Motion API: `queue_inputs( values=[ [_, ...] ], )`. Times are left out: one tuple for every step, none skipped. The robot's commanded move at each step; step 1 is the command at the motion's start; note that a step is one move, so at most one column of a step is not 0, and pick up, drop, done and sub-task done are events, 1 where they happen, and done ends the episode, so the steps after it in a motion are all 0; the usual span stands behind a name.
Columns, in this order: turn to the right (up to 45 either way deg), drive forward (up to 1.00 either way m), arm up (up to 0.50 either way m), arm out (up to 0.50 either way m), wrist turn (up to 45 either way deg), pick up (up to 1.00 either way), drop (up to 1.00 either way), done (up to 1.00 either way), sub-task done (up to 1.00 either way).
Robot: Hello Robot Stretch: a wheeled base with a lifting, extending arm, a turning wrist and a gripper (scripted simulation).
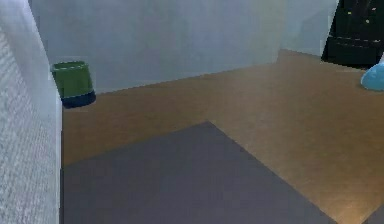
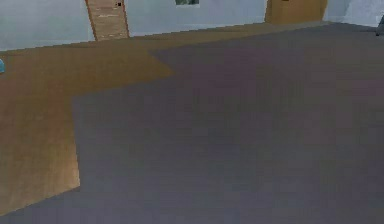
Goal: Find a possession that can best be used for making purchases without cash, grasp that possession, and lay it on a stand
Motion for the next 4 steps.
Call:
queue_inputs(
  values=[
    [30.0, 0.00, 0.00, 0.00, 0.0, 0.00, 0.00, 0.00, 0.00],
    [0.0, 1.00, 0.00, 0.00, 0.0, 0.00, 0.00, 0.00, 0.00],
    [0.0, 1.00, 0.00, 0.00, 0.0, 0.00, 0.00, 0.00, 0.00],
    [0.0, 1.00, 0.00, 0.00, 0.0, 0.00, 0.00, 0.00, 0.00]
  ],
)
